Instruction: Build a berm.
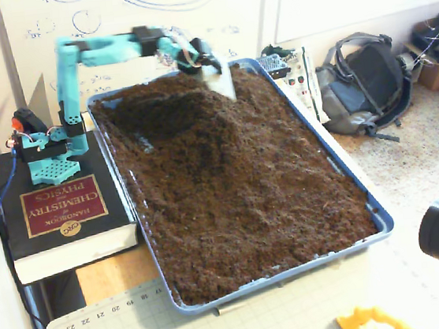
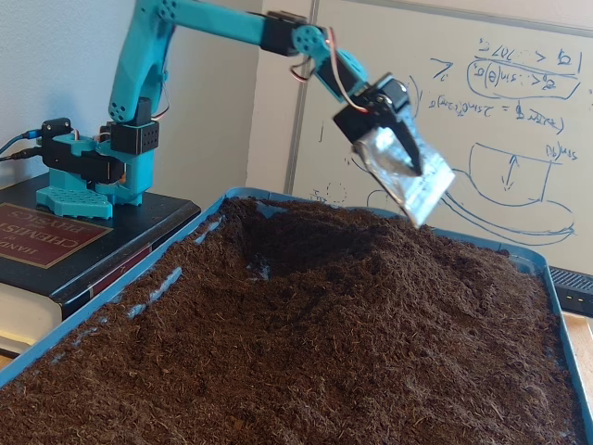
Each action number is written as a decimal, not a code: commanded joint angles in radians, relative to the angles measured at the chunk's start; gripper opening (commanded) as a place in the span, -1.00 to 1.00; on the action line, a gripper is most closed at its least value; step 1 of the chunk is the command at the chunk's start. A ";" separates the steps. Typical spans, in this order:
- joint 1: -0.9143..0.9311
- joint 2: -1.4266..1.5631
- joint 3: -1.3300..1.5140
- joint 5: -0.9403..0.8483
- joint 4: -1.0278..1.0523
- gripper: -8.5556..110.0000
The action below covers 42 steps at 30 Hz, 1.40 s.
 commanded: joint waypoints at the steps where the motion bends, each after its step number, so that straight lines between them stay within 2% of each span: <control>1: -0.003 -0.112 -0.383 -0.005 -0.026 -0.85; 8: 0.032 -0.518 -0.894 -0.006 -0.026 -0.85; 13: 0.071 -0.719 -1.034 -0.006 -0.026 -0.85; 22: 0.100 -0.885 -0.939 -0.006 -0.026 -0.85; 30: 0.126 -0.897 -0.782 -0.012 -0.025 -0.85; 42: 0.115 -0.699 -0.383 -0.322 -0.011 -0.85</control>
